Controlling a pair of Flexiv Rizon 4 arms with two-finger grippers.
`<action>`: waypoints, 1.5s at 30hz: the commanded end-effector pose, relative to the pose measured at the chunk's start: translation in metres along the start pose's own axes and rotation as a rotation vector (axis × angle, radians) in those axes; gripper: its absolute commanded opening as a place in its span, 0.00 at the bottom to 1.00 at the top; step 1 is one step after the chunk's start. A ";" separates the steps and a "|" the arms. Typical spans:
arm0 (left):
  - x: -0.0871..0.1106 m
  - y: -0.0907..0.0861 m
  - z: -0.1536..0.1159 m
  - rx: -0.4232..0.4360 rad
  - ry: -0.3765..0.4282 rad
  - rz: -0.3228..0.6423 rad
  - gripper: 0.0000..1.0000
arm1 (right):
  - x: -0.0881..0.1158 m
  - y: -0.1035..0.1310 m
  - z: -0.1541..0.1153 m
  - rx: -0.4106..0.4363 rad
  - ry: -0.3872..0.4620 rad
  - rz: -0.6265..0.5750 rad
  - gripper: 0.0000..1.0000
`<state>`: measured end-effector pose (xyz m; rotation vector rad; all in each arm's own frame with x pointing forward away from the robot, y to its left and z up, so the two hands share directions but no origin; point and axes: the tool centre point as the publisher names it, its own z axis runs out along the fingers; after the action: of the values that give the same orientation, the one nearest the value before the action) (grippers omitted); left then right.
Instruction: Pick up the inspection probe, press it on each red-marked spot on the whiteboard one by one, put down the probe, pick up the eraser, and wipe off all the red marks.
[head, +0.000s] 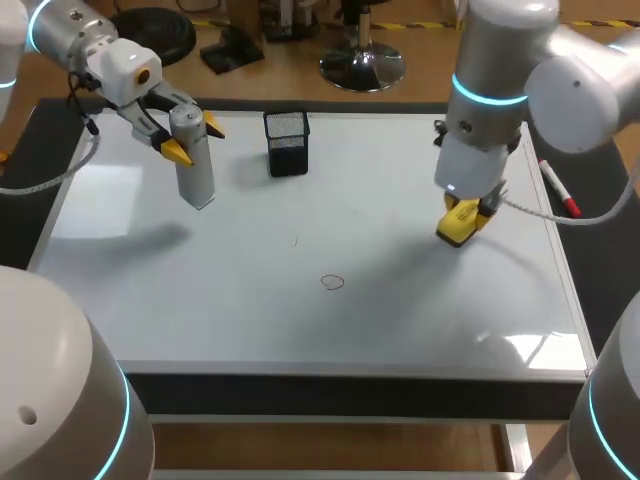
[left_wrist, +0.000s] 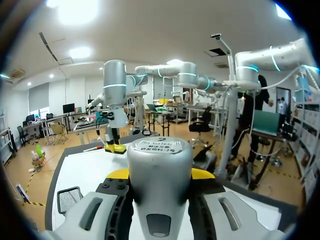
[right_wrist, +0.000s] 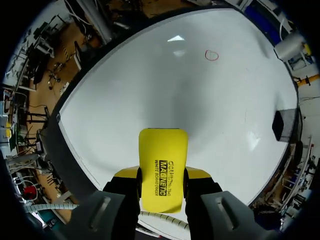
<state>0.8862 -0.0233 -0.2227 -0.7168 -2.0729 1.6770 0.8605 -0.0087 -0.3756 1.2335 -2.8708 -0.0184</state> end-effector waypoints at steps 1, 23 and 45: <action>0.000 0.000 -0.002 0.000 0.005 0.001 0.00 | 0.005 0.033 0.001 0.044 -0.021 -0.039 0.00; 0.000 0.000 -0.002 0.000 0.005 0.001 0.00 | -0.050 0.147 0.006 0.070 -0.012 -0.376 0.00; 0.000 0.000 -0.002 0.000 0.005 0.001 0.00 | -0.119 0.218 0.032 0.094 0.035 -0.647 0.00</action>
<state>0.8863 -0.0233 -0.2228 -0.7169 -2.0726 1.6771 0.7803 0.2143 -0.3994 2.1272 -2.3849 0.0524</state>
